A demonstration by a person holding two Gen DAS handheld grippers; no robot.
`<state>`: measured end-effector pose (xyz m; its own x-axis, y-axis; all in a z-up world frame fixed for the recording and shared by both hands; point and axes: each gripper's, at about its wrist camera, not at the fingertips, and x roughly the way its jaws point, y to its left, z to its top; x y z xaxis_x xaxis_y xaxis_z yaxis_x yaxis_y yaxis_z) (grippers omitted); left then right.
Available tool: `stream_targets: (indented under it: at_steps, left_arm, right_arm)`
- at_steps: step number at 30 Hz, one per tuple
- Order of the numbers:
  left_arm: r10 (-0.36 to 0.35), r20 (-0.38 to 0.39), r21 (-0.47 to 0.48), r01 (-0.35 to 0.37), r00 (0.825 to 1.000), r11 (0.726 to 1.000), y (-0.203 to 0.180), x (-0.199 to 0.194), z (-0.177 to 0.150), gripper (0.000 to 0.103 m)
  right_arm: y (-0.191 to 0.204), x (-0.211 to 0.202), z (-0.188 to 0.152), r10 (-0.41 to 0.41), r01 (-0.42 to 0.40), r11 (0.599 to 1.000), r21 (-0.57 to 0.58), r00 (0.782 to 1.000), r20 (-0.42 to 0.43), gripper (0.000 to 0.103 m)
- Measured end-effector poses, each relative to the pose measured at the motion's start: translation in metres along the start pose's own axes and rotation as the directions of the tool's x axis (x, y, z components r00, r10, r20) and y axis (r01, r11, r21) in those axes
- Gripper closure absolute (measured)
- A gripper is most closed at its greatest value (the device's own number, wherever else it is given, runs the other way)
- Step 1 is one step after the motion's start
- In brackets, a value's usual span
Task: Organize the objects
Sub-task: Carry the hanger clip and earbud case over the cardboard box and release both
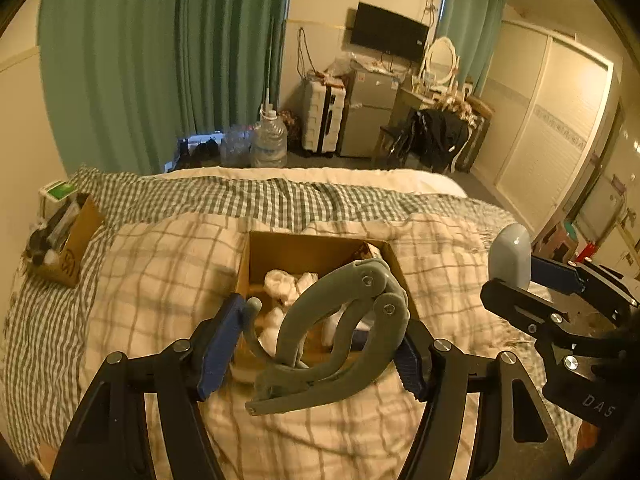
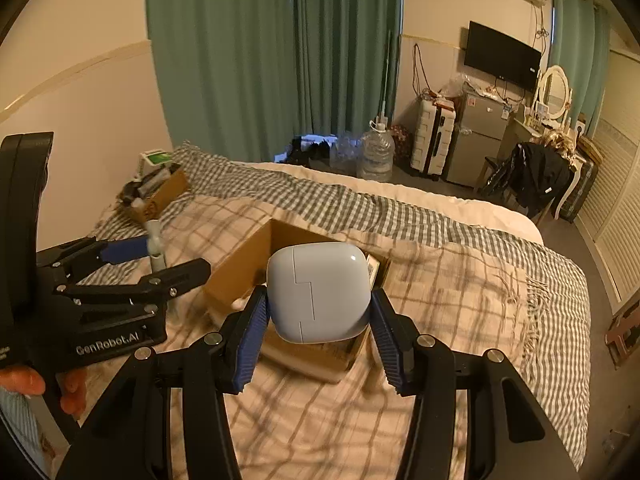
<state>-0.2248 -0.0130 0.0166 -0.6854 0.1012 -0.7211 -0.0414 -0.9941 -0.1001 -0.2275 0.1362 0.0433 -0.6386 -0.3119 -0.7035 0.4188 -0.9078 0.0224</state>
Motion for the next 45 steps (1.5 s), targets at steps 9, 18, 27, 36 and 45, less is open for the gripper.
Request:
stream_targets:
  at_steps: [9, 18, 27, 36, 45]
  left_arm:
    - [0.012, -0.090, 0.030, -0.009, 0.996, 1.000, -0.002, 0.101, 0.031, 0.034]
    - [-0.014, -0.120, 0.037, 0.019, 0.993, 0.999, 0.013, 0.135, 0.026, 0.033]
    - [0.041, -0.001, 0.062, -0.041, 0.999, 0.997, 0.008, 0.078, 0.028, 0.005]
    - [0.041, 0.118, 0.064, -0.048, 0.992, 0.997, -0.005, -0.036, 0.041, 0.000]
    - [0.085, 0.251, 0.040, -0.098, 0.964, 0.994, -0.008, -0.142, 0.012, 0.000]
  right_arm:
    - [-0.035, 0.107, 0.009, 0.030, -0.025, 0.999, 0.048, 0.995, -0.095, 0.053]
    - [-0.043, 0.145, -0.001, 0.067, -0.059, 0.994, 0.088, 0.993, -0.095, 0.053]
    - [-0.048, 0.075, 0.012, -0.019, 0.018, 0.994, 0.108, 1.000, 0.001, 0.015]
    - [-0.038, -0.038, 0.023, -0.127, 0.114, 0.987, 0.111, 0.984, 0.127, 0.000]
    - [-0.024, -0.136, -0.007, -0.204, 0.181, 0.976, 0.122, 0.956, 0.213, 0.000]
